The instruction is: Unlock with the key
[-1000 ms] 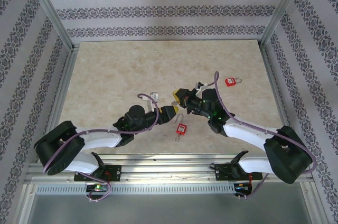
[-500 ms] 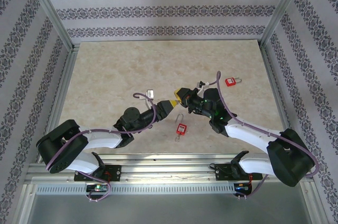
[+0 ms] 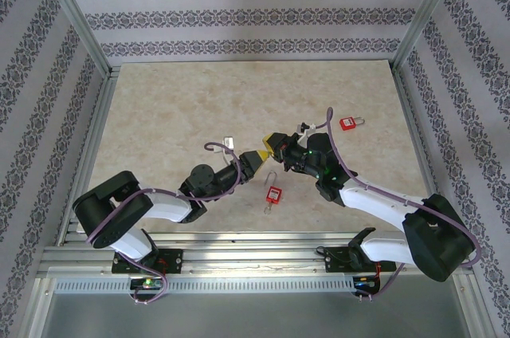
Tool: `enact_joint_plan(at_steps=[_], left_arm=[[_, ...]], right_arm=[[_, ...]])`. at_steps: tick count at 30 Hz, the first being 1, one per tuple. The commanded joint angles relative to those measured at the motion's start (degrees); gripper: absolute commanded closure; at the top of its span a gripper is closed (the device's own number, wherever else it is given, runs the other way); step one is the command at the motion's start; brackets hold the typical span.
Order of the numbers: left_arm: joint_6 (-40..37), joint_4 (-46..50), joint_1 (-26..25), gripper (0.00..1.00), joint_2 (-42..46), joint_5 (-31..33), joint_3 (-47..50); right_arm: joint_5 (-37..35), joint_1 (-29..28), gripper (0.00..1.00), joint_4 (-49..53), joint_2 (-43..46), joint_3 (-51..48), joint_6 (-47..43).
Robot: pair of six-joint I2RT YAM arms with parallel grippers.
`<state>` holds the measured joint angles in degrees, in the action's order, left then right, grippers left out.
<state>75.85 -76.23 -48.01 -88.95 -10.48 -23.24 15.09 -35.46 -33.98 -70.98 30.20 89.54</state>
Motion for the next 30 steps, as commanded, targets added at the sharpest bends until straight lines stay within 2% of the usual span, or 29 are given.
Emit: enact_joint_plan(at_steps=[1,12,19,21,24,30], left_arm=[[0.9,-5.6,-0.6,0.52,-0.2,0.3,-2.1],[1.6,-5.4,-0.6,0.66,-0.9,-0.3,-3.8],[1.8,-5.2,-0.7,0.79,-1.2,-0.8,-3.8],[1.9,-4.7,-0.7,0.85,-1.3,-1.1,-4.0],[1.8,-3.9,-0.7,1.00,-1.2,-1.6,-4.1],[0.2,-0.2,-0.6,1.00,0.8,-1.8,-3.4]], right_arm=[[0.4,-0.1,1.00,-0.5,0.0,0.1,-1.7],[0.2,-0.1,1.00,-1.0,0.2,-0.9,-1.7],[-0.1,-0.1,1.00,-0.9,0.1,-1.0,-1.7],[-0.1,-0.1,1.00,-0.9,0.0,-1.0,-1.7],[-0.5,0.0,1.00,-0.8,0.3,-1.3,-1.9],[-0.2,0.2,1.00,0.1,1.2,-1.2,-3.2]])
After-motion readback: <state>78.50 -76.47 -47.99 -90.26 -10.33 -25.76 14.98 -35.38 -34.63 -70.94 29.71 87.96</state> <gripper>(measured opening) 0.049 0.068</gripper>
